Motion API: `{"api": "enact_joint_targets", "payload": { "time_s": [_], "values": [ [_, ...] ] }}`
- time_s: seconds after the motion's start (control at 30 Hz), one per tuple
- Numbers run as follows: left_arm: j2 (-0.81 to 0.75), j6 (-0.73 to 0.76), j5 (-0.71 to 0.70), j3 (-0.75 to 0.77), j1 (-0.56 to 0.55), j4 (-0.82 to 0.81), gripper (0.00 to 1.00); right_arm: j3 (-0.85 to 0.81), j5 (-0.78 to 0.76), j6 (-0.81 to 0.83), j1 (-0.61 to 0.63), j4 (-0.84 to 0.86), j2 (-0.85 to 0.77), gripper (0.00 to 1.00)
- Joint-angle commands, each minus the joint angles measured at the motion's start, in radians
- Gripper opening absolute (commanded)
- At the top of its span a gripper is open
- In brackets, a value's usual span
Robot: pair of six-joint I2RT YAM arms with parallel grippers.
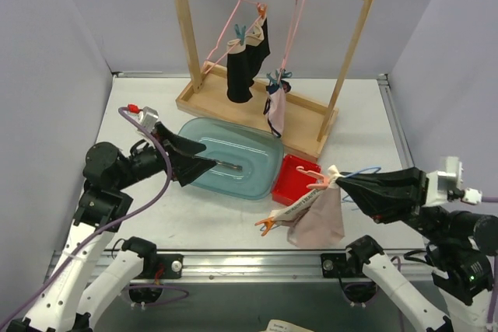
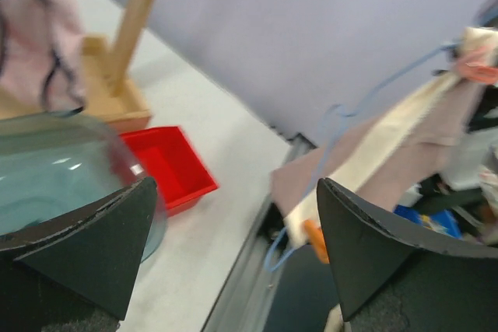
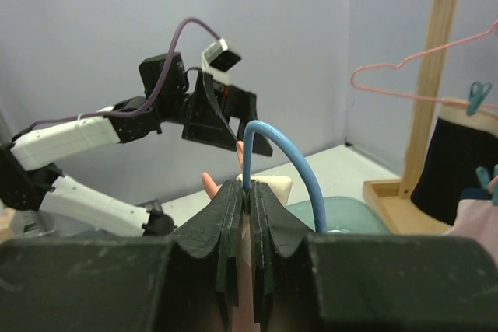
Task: Remove the underwear clipped to the hanger
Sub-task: Pick up the hanger from the clothesline, then adjust the hanger at the center of the board.
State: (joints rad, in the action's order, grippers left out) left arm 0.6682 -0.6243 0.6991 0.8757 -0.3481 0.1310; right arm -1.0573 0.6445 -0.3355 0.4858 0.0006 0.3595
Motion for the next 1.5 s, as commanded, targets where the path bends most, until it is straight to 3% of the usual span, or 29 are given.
{"api": "enact_joint_targets", "payload": {
  "time_s": [0.0,0.07,0.17,0.33,0.43,0.67,0.77,0.97,1.07,1.1,1.13,1.17,1.2,1.3,1.33,1.4,1.43,1.47],
  "values": [
    [0.065,-0.208,0.273,-0.032,-0.006,-0.419,0.94,0.031,0.110,-0.076,0.005,0.111,0.073,0.00],
    [0.102,-0.265,0.350,-0.030,-0.026,-0.531,0.94,0.052,0.110,-0.099,0.005,0.136,0.091,0.00],
    [0.175,-0.230,0.379,0.029,-0.112,-0.519,0.94,0.080,0.098,-0.157,0.005,0.250,0.124,0.00],
    [0.261,0.052,0.329,0.169,-0.297,-0.236,0.94,0.117,0.070,-0.253,0.005,0.410,0.185,0.00],
    [0.283,0.190,0.231,0.206,-0.397,-0.084,0.94,0.135,0.050,-0.296,0.004,0.479,0.217,0.00],
    [0.341,0.310,0.054,0.244,-0.535,-0.010,0.94,0.187,0.023,-0.382,0.005,0.617,0.266,0.00],
    [0.372,0.380,-0.110,0.276,-0.600,0.070,0.94,0.217,0.009,-0.428,0.005,0.683,0.285,0.00],
    [0.392,0.425,-0.285,0.279,-0.657,0.055,0.98,0.284,-0.003,-0.513,0.005,0.827,0.317,0.00],
    [0.401,0.451,-0.332,0.286,-0.657,0.077,0.60,0.283,-0.002,-0.524,0.007,0.851,0.326,0.00],
    [0.401,0.455,-0.339,0.289,-0.657,0.084,0.42,0.278,-0.002,-0.517,0.007,0.846,0.328,0.00],
    [0.400,0.457,-0.343,0.292,-0.657,0.090,0.17,0.270,-0.002,-0.513,0.007,0.839,0.326,0.00],
    [0.396,0.459,-0.367,0.292,-0.657,0.094,0.07,0.261,-0.003,-0.507,0.005,0.816,0.328,0.00],
    [0.386,0.457,-0.381,0.289,-0.657,0.096,0.03,0.257,-0.006,-0.496,0.007,0.800,0.326,0.00],
    [0.360,0.463,-0.415,0.272,-0.657,0.099,0.02,0.249,-0.016,-0.481,0.005,0.779,0.320,0.00],
    [0.352,0.465,-0.427,0.272,-0.657,0.104,0.03,0.243,-0.025,-0.464,0.005,0.765,0.314,0.17],
    [0.328,0.471,-0.485,0.276,-0.657,0.137,0.02,0.194,-0.110,-0.409,0.007,0.626,0.305,0.59],
    [0.315,0.474,-0.518,0.278,-0.657,0.154,0.03,0.171,-0.168,-0.331,0.005,0.466,0.288,0.98],
    [0.283,0.474,-0.562,0.282,-0.655,0.183,0.02,0.149,-0.315,-0.294,0.005,0.391,0.277,1.00]
  ]
}}
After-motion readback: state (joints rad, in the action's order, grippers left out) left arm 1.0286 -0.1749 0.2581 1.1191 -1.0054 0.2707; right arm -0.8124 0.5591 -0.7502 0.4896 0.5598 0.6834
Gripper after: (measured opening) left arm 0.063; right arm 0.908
